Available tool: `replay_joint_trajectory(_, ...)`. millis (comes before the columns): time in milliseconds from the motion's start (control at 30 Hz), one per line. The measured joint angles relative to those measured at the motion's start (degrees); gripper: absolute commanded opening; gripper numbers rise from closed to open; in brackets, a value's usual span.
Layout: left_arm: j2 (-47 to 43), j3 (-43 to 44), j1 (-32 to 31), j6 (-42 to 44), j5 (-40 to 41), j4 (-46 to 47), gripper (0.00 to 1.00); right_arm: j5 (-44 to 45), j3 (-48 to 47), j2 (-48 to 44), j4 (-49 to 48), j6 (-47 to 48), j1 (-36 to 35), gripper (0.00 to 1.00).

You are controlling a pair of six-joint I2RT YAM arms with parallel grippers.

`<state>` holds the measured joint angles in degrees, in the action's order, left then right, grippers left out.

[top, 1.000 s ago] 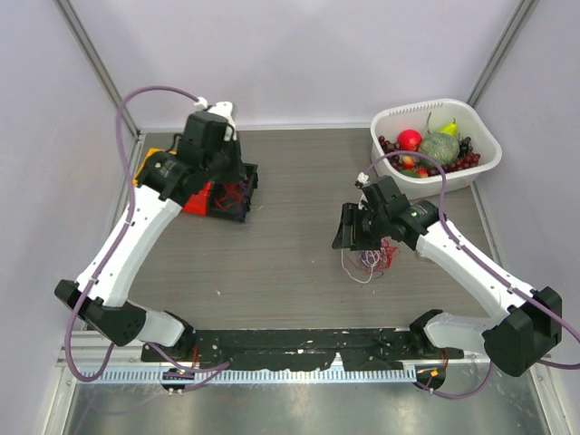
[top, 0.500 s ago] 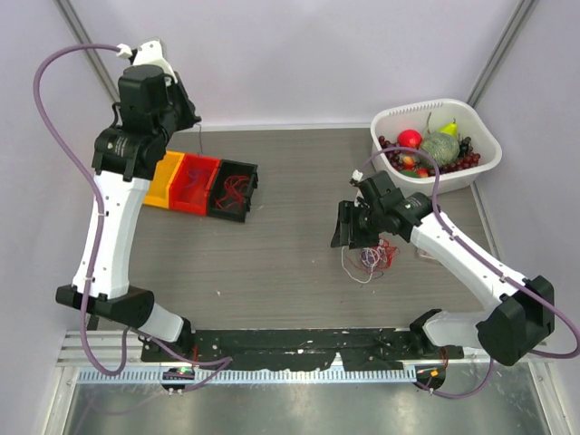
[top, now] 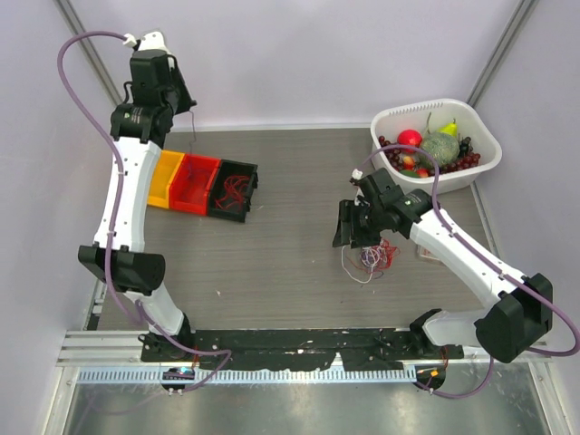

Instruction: Untangle the cables

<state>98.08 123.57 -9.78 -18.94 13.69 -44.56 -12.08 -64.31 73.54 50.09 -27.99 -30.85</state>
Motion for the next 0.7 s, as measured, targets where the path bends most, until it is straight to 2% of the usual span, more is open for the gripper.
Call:
replay_joint_trajectory(133,1.9,-1.1,3.4,-0.9,-1.9,2.4,0.00,0.0,0.0,0.0,0.5,-0.1,0.2,0.56)
replay_joint_trajectory(300,1.9,-8.2,7.0,-5.3,-6.4,7.6,0.00,0.2,-0.3,0.7,1.3,0.0,0.7,0.55)
replay_joint_trajectory(700,3.8,-18.5,11.8,-14.3,-14.3,16.2,0.00,-0.1,-2.7,4.7,1.8,0.9,1.3,0.55)
